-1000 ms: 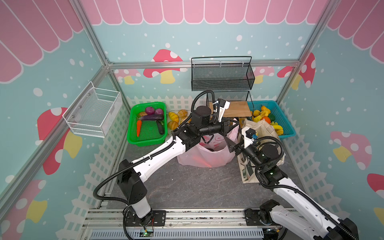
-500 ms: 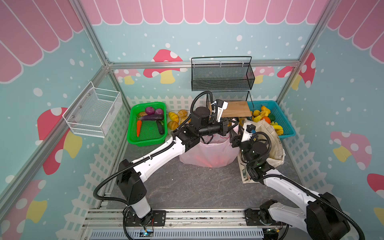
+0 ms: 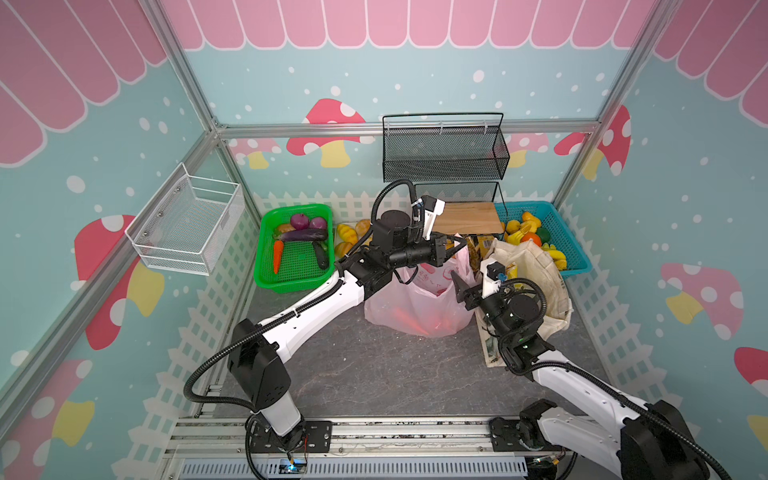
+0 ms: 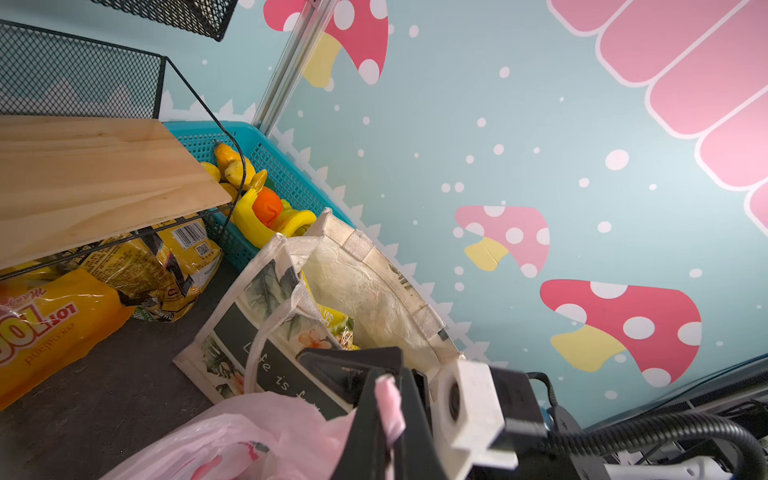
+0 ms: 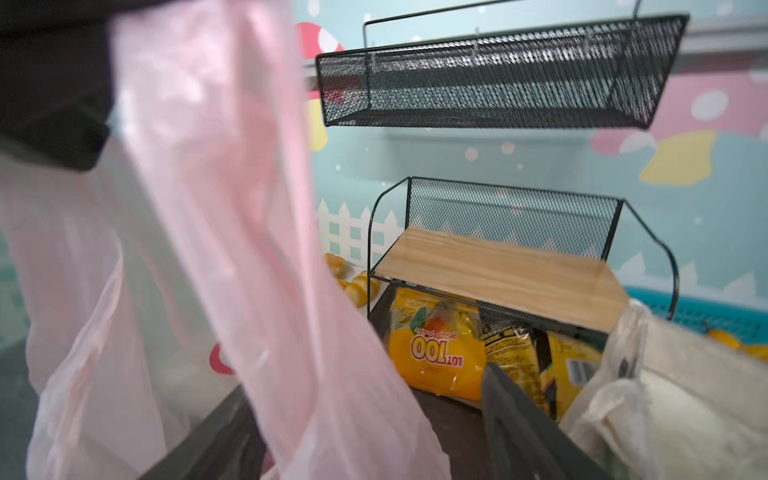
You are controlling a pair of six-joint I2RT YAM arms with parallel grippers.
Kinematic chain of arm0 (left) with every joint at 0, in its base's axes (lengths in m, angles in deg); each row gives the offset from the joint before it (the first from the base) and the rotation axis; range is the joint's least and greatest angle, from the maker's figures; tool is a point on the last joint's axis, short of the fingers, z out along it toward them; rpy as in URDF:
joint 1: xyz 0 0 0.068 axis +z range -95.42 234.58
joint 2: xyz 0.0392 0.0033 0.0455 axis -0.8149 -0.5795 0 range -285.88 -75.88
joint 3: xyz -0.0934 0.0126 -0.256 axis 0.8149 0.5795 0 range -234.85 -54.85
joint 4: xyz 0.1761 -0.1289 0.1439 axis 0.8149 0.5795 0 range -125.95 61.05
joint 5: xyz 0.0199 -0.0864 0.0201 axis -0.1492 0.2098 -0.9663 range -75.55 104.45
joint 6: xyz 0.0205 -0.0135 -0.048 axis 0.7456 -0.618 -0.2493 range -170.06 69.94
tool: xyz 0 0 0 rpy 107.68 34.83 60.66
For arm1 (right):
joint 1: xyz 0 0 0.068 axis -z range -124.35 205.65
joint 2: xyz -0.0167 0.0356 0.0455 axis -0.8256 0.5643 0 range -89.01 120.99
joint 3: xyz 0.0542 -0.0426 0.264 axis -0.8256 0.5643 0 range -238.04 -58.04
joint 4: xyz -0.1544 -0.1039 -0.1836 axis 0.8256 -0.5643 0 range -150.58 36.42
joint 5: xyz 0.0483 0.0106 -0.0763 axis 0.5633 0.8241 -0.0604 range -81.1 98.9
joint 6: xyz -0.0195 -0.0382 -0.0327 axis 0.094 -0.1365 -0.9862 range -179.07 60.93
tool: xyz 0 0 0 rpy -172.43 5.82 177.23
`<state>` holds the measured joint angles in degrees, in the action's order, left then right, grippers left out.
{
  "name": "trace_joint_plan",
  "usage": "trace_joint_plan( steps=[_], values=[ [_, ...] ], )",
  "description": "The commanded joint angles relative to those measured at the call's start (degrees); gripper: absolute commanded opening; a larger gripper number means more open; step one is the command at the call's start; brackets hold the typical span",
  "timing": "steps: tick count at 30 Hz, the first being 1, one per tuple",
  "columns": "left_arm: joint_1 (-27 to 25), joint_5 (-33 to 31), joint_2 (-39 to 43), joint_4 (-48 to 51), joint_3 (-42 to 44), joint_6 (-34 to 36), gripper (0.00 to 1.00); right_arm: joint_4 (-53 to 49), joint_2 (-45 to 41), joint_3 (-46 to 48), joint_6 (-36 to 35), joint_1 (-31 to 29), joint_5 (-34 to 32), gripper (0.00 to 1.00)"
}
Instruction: Place the mixed food into the grocery bags and tie them
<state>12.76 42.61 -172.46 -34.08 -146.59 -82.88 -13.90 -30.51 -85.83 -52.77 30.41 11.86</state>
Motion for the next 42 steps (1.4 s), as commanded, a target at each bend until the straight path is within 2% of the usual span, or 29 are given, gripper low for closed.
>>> trace_joint_plan(
  steps=[1, 4, 8, 10, 13, 15, 19, 24, 25, 26, 30, 32, 34, 36, 39, 42],
  values=[
    [0.3, 1.3, 2.2, -1.0, -0.4, 0.0, 0.00, -8.7, -1.8, -4.3, -9.3, 1.9, 12.2, 0.89],
    [0.3, 1.9, 2.0, -1.0, -0.5, -0.1, 0.00, -12.8, -0.6, -8.6, -12.1, 5.2, 21.4, 0.90],
    [0.3, 2.2, 2.2, -1.0, -0.5, 0.0, 0.00, -13.0, 4.4, -14.2, -13.0, 10.0, 34.5, 0.89],
    [0.3, 2.3, 2.3, -1.0, -0.5, -0.1, 0.00, -12.8, 8.3, -16.4, -13.4, 11.2, 41.0, 0.82],
    [0.4, 2.4, 2.5, -0.9, -0.4, -0.1, 0.00, -11.4, 13.4, -17.0, -13.2, 11.5, 47.5, 0.61],
    [0.7, 2.3, 2.8, -0.9, -0.3, -0.1, 0.00, -7.4, 15.2, -14.6, -11.6, 11.6, 49.6, 0.43],
    [1.3, 2.1, 3.2, -1.0, 0.1, -0.1, 0.00, -0.2, 15.4, -10.1, -9.2, 11.8, 49.5, 0.23],
    [1.8, 2.3, 3.1, -0.8, 0.0, 0.0, 0.00, 1.3, 15.2, -9.9, -8.8, 12.1, 48.3, 0.12],
    [1.9, 2.2, 3.1, -0.9, 0.1, -0.1, 0.00, 1.3, 15.2, -10.0, -8.6, 12.1, 48.0, 0.12],
    [1.9, 2.2, 3.1, -0.8, 0.0, 0.0, 0.00, 1.3, 15.2, -10.0, -8.5, 12.3, 47.5, 0.16],
    [2.0, 2.3, 3.0, -1.0, 0.2, -0.5, 0.00, 3.2, 13.7, -9.5, -4.3, 12.2, 40.1, 0.50],
    [1.9, 2.4, 2.8, -1.7, 0.3, -1.2, 0.00, 6.6, 12.8, -8.6, -0.3, 11.9, 37.7, 0.62],
    [1.9, 2.7, 2.6, -2.2, 0.3, -1.8, 0.00, 7.8, 11.9, -8.0, 1.7, 10.5, 33.7, 0.68],
    [1.9, 2.9, 2.4, -2.6, 0.3, -2.1, 0.00, 7.6, 10.4, -7.5, 1.9, 8.1, 26.4, 0.76],
    [1.9, 3.0, 2.2, -2.7, 0.3, -2.4, 0.00, 7.6, 9.7, -7.8, 3.5, 4.9, 18.1, 0.79],
    [1.8, 3.0, 2.2, -2.9, 0.5, -2.5, 0.00, 7.3, 10.1, -9.1, 3.8, 0.0, 6.9, 0.80]
  ],
)
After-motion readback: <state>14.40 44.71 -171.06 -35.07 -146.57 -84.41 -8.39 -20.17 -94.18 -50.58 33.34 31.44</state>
